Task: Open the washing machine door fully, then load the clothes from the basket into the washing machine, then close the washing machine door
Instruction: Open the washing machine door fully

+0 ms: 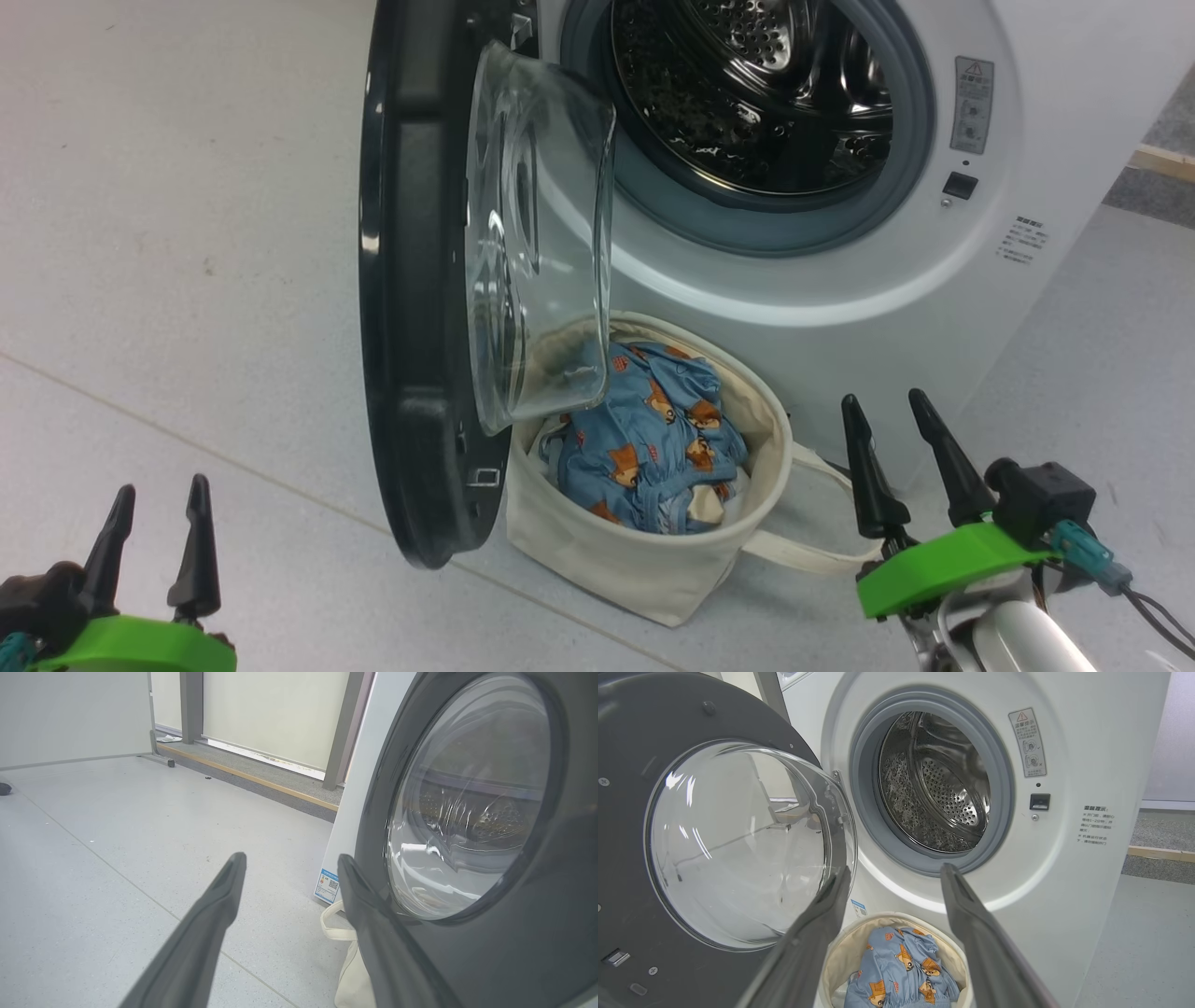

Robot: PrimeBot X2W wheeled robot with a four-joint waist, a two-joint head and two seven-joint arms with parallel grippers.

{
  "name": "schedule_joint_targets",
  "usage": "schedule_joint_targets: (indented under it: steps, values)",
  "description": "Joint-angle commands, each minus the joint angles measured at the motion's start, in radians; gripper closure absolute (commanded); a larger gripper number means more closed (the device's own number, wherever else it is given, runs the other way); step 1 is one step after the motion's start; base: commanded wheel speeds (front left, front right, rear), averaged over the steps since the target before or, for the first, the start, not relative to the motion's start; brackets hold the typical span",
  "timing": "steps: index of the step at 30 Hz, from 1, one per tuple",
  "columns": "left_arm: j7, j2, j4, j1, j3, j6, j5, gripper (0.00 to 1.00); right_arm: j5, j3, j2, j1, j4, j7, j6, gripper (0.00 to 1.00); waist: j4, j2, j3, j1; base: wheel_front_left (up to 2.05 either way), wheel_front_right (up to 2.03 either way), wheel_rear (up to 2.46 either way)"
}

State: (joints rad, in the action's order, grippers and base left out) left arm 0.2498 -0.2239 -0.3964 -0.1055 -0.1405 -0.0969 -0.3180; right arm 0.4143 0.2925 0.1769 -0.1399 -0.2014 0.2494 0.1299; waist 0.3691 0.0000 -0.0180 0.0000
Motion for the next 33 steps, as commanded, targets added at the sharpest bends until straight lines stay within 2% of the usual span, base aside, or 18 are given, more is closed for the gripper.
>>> schedule_joint_targets:
  steps: [1, 12, 13, 14, 15, 21, 26, 30, 33]
  values:
    - [0.012, -0.032, 0.028, -0.031, -0.032, 0.004, 0.009, 0.00, -0.002, 0.017, 0.001, -0.026, 0.025, 0.012, 0.001, 0.00, -0.001, 0.0000, -0.001, 0.0000, 0.00, 0.00, 0.00]
    - [0.012, -0.028, 0.027, -0.035, -0.029, -0.002, -0.007, 0.00, -0.004, 0.012, -0.005, -0.031, 0.026, 0.012, 0.001, 0.00, -0.008, 0.0000, 0.008, 0.0000, 0.00, 0.00, 0.00]
    - [0.012, -0.027, 0.032, -0.037, -0.029, -0.003, -0.010, 0.03, -0.004, 0.012, -0.005, -0.030, 0.026, 0.012, 0.001, 0.00, -0.008, 0.0000, 0.008, 0.0000, 0.00, 0.00, 0.00]
    - [0.012, -0.027, 0.045, -0.040, -0.029, -0.006, -0.012, 0.94, -0.004, 0.012, -0.005, -0.031, 0.025, 0.012, 0.001, 0.00, -0.009, 0.0000, 0.008, 0.0000, 0.00, 0.00, 0.00]
    - [0.012, -0.026, 0.061, -0.041, -0.028, -0.009, -0.011, 1.00, -0.005, 0.012, -0.005, -0.031, 0.024, 0.012, 0.001, 0.00, -0.010, 0.0000, 0.009, 0.0000, 0.00, 0.00, 0.00]
    - [0.012, 0.012, 0.201, -0.056, 0.001, -0.022, 0.012, 1.00, 0.002, 0.000, -0.012, -0.024, 0.019, 0.012, 0.001, 0.00, -0.009, 0.0000, -0.003, 0.0000, 0.00, 0.00, 0.00]
    - [0.012, 0.067, 0.351, -0.092, 0.037, -0.025, 0.050, 1.00, 0.007, 0.001, -0.018, -0.017, 0.022, 0.012, 0.001, 0.00, -0.014, 0.0000, -0.016, 0.0000, 0.00, 0.00, 0.00]
    - [0.012, 0.103, 0.463, -0.101, 0.111, -0.029, 0.081, 1.00, 0.014, 0.003, -0.018, -0.018, 0.041, 0.012, 0.001, 0.00, -0.032, 0.0000, -0.020, 0.0000, 0.00, 0.00, 0.00]
    - [0.012, 0.119, 0.487, -0.090, 0.171, -0.030, 0.092, 1.00, 0.017, 0.002, -0.014, -0.015, 0.049, 0.012, 0.001, 0.00, -0.048, 0.0000, -0.021, 0.0000, 0.00, 0.00, 0.00]
